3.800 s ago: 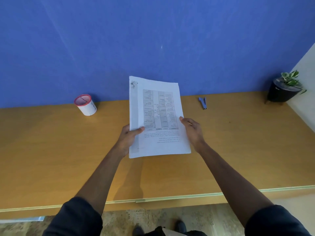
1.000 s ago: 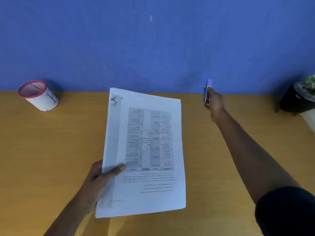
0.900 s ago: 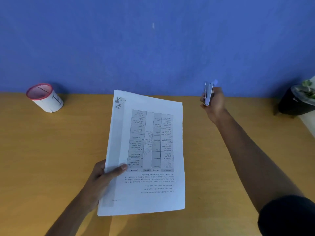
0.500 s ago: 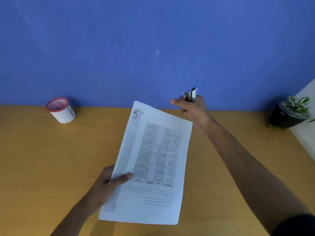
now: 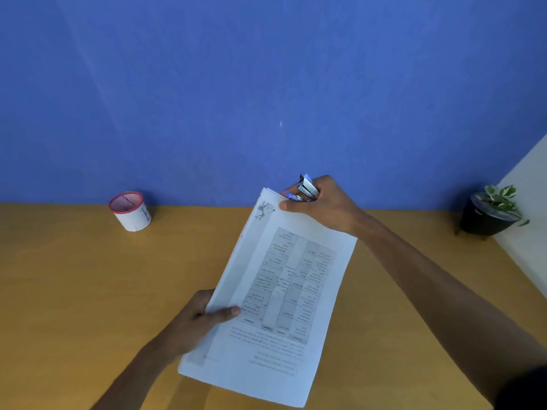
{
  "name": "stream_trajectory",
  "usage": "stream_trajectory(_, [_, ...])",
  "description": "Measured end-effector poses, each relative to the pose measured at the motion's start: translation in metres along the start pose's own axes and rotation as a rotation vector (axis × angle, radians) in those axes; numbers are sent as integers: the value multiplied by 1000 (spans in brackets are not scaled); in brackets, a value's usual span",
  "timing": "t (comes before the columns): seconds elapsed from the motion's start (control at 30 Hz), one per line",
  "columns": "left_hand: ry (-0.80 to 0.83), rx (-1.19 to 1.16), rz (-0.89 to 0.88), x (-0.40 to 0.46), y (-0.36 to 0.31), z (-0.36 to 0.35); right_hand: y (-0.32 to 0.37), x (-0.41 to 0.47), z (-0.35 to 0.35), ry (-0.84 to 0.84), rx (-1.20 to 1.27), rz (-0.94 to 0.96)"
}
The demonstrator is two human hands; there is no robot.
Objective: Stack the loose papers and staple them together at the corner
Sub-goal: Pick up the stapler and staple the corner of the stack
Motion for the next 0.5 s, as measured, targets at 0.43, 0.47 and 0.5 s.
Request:
stream_trajectory(0.43, [119,222,84,1,-23,4,36,-28,2,-106,-35,102])
stream_trajectory(0.47, [96,230,59,2,-32,5,38,-31,2,-111,-30,105])
stream_trajectory(0.5, [58,230,27,3,-43,6,40,-34,3,-118,-22,100])
Point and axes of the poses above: each hand's wrist, its own x-axis towards the middle knuckle, its own z-axis out of the back of the hand, y = z × x, the point moved 10 cm from there along x, towards the middle knuckle, and after that the axes turned 15 degrees about y, right-handed, at the moved point
